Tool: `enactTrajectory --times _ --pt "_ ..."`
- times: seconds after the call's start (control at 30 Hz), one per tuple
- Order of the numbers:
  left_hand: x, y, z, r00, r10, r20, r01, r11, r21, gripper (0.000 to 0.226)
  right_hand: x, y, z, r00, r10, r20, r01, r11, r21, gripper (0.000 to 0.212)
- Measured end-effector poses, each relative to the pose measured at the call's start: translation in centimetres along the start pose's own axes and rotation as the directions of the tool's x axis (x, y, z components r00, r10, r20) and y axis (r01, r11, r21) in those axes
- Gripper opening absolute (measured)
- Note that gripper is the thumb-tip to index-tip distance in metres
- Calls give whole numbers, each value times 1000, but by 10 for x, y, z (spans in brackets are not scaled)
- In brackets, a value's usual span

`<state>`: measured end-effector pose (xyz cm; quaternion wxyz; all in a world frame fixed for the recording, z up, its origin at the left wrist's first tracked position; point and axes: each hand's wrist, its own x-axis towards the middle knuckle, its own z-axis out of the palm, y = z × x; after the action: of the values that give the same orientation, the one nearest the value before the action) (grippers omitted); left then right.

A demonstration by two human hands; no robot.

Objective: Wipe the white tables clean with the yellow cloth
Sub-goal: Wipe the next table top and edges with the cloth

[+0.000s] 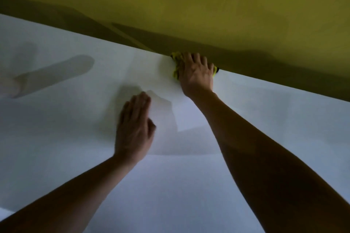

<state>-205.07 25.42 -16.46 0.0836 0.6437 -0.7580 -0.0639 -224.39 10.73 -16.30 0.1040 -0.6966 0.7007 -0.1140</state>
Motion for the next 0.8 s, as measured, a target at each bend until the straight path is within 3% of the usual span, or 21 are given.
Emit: enactTrajectory --times 0.07,0.23,0.4,0.63,0.8 --pt "2 46 10 997 71 25 -70 997 -45 62 -14 43 -12 1000 20 -7 -20 1000 -16 37" --pt "3 131 35 994 84 68 -79 993 -83 65 -43 131 -39 996 87 -29 -88 995 -40 39" --pt "2 143 42 999 6 44 -5 1000 -22 68 -38 112 -35 990 135 -34 -136 990 -31 40" --pt "2 143 40 999 11 44 -11 1000 -4 71 -5 41 -14 996 -52 75 50 998 24 37" --pt "4 146 39 1000 8 1 -8 1000 -28 68 -26 102 -33 998 -37 42 36 999 20 37"
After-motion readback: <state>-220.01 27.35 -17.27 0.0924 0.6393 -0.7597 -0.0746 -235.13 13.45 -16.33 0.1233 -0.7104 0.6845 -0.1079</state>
